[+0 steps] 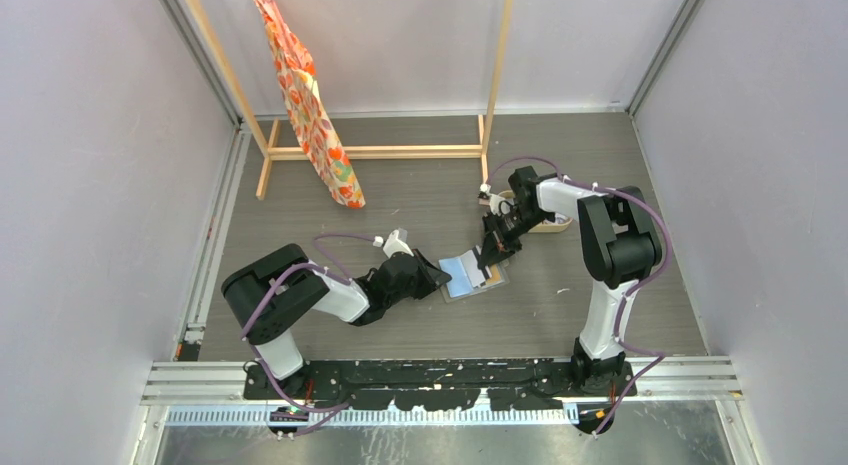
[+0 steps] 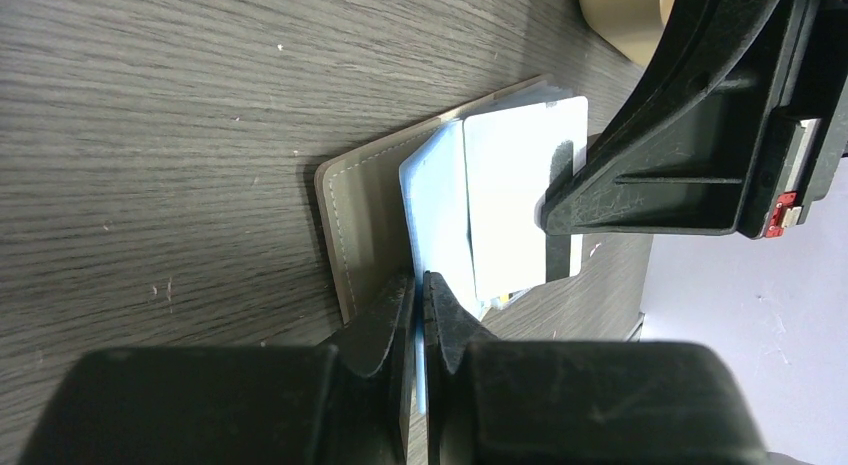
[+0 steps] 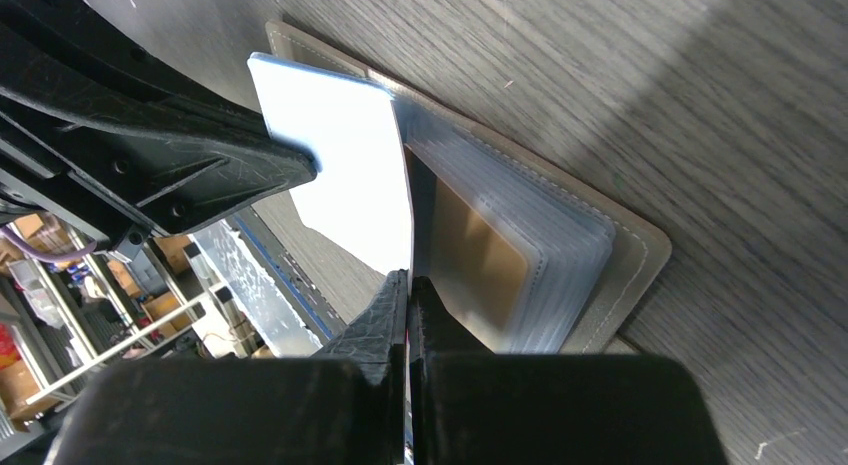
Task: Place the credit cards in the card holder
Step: Insert the credit card into the card holder.
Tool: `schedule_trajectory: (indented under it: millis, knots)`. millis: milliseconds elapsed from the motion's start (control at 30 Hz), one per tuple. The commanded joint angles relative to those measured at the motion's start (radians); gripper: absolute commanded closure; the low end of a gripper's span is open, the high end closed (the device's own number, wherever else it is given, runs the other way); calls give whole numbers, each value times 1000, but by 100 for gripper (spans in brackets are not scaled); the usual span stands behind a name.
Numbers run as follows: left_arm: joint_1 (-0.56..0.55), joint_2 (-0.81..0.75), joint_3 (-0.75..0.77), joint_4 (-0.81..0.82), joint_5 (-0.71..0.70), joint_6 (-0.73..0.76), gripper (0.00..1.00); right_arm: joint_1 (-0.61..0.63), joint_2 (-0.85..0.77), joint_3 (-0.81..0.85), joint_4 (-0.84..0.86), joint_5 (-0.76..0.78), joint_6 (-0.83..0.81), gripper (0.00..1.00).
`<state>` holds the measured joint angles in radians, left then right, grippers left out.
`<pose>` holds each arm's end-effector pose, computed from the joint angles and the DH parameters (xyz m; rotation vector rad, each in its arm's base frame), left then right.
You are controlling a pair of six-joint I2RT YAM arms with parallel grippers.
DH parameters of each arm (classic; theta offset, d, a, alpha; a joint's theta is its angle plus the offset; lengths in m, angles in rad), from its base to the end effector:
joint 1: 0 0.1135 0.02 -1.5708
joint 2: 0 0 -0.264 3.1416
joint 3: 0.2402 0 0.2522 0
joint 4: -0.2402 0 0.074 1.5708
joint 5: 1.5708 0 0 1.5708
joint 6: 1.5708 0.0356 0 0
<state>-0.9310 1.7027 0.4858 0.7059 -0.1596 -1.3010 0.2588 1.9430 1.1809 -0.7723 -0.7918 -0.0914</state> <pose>0.1783 -0.2301 0.1128 -0.5296 2.2434 -1.1308 0.3205 0.1110 0.1347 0.5214 -2.8222 -1.1997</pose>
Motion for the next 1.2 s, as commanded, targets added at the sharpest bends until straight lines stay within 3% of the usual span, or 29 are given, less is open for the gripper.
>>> schedule_trajectory:
  millis: [0, 367, 933, 1000, 1167]
  knots:
    - [1, -3, 5, -38, -3, 28, 92, -1, -14, -4, 27, 51, 16, 99]
    - [1, 2, 7, -33, 0, 26, 92, 31, -4, -15, 25, 95, 38, 98]
    - [1, -12, 2, -34, -1, 24, 89, 40, 36, -23, 35, 25, 84, 99]
    - [1, -33, 4, -59, 2, 31, 86, 40, 36, -20, 34, 22, 82, 99]
    - [2, -161, -4, -209, -29, 76, 67, 39, 36, -17, 31, 36, 75, 99]
